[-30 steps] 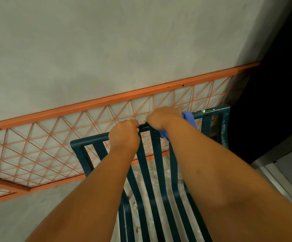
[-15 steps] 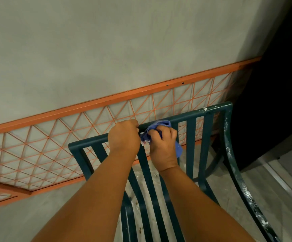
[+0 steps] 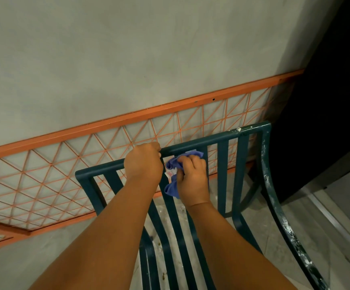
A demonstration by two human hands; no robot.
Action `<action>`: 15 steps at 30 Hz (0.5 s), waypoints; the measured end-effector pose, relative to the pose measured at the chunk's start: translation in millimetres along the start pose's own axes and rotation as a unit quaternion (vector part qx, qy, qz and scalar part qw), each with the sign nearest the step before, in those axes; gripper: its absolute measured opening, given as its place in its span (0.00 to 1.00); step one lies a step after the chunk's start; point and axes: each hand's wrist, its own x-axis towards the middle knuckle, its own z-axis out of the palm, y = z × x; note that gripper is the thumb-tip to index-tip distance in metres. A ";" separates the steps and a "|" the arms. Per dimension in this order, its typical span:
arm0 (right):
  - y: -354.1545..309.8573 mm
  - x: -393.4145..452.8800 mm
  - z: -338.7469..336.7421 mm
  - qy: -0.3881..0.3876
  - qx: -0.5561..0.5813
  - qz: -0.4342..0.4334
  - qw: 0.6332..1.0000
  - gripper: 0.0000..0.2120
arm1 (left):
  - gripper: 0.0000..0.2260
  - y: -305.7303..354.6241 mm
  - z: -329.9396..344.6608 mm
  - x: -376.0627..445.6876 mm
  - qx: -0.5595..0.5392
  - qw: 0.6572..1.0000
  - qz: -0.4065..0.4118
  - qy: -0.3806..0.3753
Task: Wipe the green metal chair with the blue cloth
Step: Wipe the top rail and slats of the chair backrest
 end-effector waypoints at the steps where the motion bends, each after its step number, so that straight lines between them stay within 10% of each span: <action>1: 3.1 -5.4 0.6 -0.009 -0.003 0.015 1.000 0.11 | 0.08 0.1 -0.1 -0.4 0.003 1.000 0.002 0.001; 8: -16.5 8.0 -0.6 0.040 0.088 0.087 0.992 0.08 | 0.08 -1.5 1.7 0.1 -0.001 1.000 0.007 0.009; 15: 29.7 -19.7 -6.3 -0.118 0.016 0.074 0.990 0.08 | 0.10 0.3 -0.6 -1.5 0.008 1.000 0.004 0.000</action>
